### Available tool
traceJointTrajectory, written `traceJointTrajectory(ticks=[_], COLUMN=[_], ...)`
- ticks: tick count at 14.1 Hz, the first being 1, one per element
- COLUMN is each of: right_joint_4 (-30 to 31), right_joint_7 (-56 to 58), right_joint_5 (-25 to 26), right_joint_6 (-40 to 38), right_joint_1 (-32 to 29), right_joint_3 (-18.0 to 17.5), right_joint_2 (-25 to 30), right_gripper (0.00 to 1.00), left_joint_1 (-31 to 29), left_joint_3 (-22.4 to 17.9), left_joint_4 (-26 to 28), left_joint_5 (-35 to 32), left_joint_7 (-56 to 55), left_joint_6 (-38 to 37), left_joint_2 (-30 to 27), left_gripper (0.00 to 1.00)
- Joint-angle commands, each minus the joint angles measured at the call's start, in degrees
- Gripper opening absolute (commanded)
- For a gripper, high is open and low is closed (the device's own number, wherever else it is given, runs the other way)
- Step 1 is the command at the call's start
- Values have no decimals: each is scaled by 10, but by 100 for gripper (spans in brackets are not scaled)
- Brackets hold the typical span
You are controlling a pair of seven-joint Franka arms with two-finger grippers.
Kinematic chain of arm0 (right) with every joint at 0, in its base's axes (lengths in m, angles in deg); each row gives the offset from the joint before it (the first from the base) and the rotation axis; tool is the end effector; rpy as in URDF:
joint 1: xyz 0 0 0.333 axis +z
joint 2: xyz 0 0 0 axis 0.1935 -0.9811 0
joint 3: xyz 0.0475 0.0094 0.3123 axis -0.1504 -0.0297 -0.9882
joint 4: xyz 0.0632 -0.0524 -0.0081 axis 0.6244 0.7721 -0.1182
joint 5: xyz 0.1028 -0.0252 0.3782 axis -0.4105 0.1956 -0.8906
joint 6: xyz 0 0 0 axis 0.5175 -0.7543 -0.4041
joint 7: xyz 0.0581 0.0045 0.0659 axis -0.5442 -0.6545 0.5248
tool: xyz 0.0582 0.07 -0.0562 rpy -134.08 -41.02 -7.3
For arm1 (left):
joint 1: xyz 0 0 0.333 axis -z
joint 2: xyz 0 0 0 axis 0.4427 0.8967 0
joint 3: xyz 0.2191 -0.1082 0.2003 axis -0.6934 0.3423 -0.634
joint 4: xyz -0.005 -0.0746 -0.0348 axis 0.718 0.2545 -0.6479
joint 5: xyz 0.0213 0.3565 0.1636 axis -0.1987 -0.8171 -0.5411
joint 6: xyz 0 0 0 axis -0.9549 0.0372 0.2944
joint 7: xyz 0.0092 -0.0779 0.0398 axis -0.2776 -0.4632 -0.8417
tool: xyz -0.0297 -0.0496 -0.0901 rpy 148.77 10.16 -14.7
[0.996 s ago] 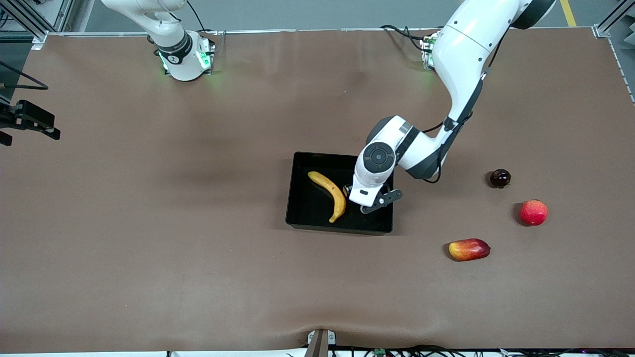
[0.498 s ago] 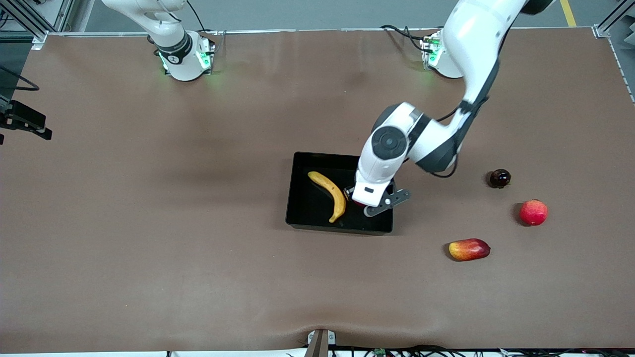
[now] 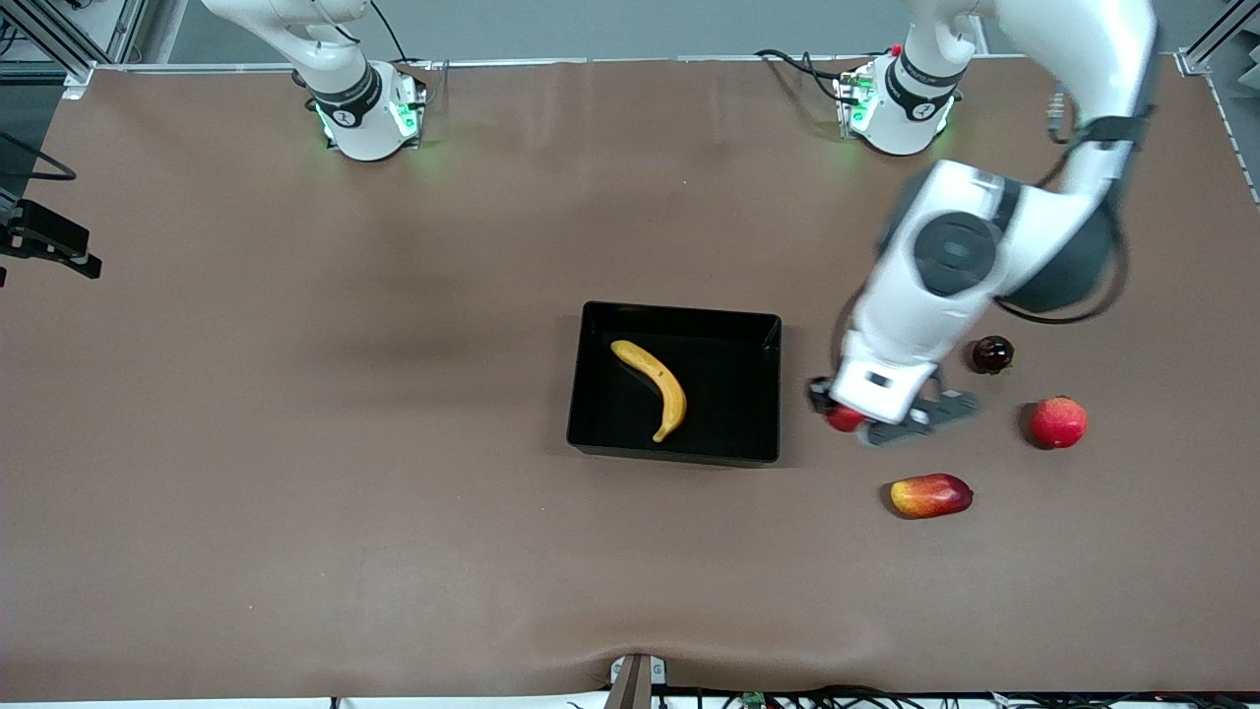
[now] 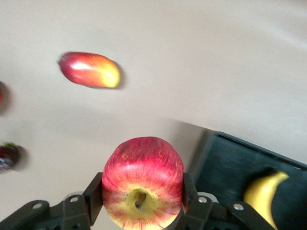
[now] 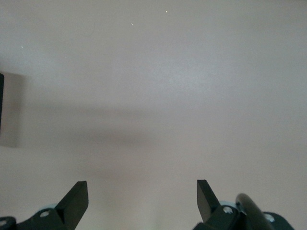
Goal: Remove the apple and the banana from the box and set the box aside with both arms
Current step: 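Lower the apple beside the mango and open the left gripper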
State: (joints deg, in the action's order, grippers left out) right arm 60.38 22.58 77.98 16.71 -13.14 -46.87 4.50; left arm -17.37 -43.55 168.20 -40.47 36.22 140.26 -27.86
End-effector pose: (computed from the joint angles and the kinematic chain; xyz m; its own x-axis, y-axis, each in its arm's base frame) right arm 0.5664 -0.0541 0.6480 0.9948 0.1011 -0.0089 0.1012 -0.9949 0.0064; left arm 0.6344 -0.2257 0.4206 0.9662 0.2493 0.0655 0.2527 -0.9662 -0.0514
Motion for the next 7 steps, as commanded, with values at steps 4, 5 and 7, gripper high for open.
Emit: traceJointTrajectory(ticks=[4,5,7], right_joint_4=[-10,-10,-10], right_joint_7=[4,4,4], right_joint_5=[2,2,-3], right_joint_6=[0,0,1], right_joint_1=[-22,-25,-28], right_joint_3=[-8,-8,-8], right_joint_2=[0,1,-1], right_gripper=[100,100,100], left_joint_1=[-114,-125,-143], left_joint_3=[5,4,4], left_joint_4=[110,134,168], left_joint_5=[-16,-16,-21], left_joint_7=[123,132,157], left_joint_6=[53,75,121], left_joint_2=[-8,-6,8], left_gripper=[0,0,0])
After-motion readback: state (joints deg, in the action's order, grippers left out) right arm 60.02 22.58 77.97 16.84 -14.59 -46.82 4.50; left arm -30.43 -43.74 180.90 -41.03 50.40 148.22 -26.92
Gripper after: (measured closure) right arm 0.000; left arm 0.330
